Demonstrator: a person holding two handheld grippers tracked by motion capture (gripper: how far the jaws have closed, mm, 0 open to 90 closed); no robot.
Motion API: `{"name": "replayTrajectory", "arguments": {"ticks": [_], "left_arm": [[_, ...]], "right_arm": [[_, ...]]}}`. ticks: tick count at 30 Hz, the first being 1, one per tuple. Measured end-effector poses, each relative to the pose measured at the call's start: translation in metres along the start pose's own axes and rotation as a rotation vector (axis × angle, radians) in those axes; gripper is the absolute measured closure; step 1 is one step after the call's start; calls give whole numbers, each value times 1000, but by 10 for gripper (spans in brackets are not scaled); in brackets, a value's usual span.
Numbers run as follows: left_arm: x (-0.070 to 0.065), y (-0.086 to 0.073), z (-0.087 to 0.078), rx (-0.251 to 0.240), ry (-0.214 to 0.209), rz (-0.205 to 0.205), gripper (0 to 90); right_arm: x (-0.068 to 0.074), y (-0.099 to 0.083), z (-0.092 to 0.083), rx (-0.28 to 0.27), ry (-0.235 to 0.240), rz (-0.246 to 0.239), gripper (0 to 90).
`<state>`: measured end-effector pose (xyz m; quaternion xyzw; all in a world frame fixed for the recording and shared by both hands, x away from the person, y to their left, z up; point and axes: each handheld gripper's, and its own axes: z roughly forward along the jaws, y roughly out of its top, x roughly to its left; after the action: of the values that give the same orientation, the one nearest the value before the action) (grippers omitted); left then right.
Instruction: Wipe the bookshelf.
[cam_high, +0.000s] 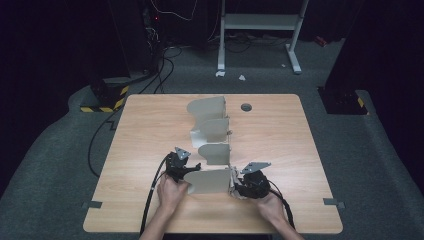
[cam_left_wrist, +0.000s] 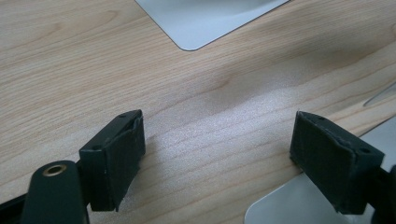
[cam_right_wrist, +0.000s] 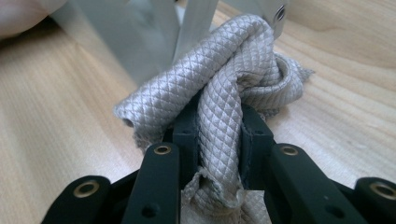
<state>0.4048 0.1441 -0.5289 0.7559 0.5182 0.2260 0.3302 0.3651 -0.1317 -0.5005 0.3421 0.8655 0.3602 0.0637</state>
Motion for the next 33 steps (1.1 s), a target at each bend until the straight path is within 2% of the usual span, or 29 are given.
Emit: {"name": "replayTrajectory", "arguments": {"ticks": [11,24,27,29,30,33], "left_arm": [[0,0,0,1,0,0,183],[0,0,0,0,1,1,186],[0,0,0,1,0,4,187],[0,0,0,1,0,3,187],[0,0,0,1,0,3,187],[0,0,0,2,-2,4,188]], "right_arm": [[-4,28,-15,-56,-21,-13,730],[-6,40,-35,-126,-49,-13,729],[-6,43,-42,-154,-57,-16,730],[-7,48,-50,-200,-64,-19,733],[-7,48,-50,-200,-64,-19,733],[-8,59,-58,-244,-79,-35,741]]}}
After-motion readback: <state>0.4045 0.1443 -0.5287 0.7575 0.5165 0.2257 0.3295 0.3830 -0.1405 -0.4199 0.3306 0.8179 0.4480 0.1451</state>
